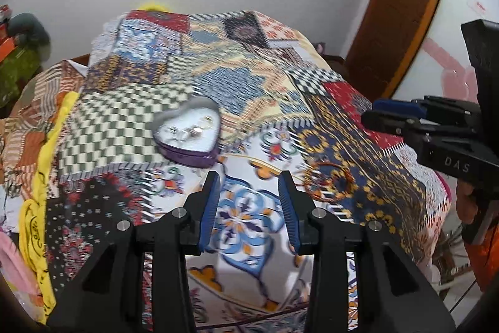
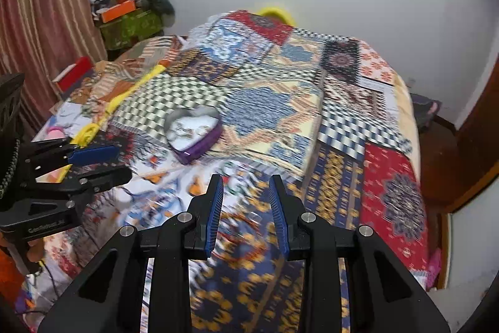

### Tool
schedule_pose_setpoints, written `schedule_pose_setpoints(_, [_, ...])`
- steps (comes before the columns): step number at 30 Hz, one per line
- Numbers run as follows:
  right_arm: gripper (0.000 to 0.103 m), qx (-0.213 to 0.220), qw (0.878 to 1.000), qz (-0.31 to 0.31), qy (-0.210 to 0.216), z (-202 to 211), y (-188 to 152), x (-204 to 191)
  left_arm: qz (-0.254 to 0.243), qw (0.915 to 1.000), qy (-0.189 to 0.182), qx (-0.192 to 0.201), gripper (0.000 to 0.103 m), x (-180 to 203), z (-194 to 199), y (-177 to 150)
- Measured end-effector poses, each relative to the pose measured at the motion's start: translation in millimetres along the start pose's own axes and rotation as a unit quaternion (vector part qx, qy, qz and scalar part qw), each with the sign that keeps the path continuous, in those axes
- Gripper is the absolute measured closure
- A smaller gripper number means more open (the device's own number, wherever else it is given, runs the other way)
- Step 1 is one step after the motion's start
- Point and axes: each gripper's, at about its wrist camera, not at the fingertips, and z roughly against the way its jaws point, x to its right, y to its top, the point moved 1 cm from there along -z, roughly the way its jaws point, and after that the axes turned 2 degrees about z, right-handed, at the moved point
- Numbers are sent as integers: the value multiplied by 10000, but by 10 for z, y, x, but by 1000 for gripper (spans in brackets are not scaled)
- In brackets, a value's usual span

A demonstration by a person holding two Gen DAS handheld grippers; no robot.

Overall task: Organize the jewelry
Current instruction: 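Move the left gripper to the red beaded bracelet on the quilt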

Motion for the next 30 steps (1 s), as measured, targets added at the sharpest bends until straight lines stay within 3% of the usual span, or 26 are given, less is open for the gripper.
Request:
schedule_pose_setpoints(12, [76, -398, 9977, -555, -2, -62, -444, 361, 40, 9982, -290, -531, 65, 249, -467, -169])
schedule_pose_setpoints(19, [76, -532, 9963, -670, 119, -135, -568, 403, 0, 9983, -248, -528, 66, 321, -567, -179])
schedule_pose_setpoints(24, [76, -571, 9958, -683, 202, -201, -587, 381, -110, 9977, -337, -572, 92, 400, -634, -148])
schedule_pose_setpoints(30, [76, -591, 9952, -718, 297, -234, -593, 362, -252, 9973, -304, -624, 93, 472, -722, -149])
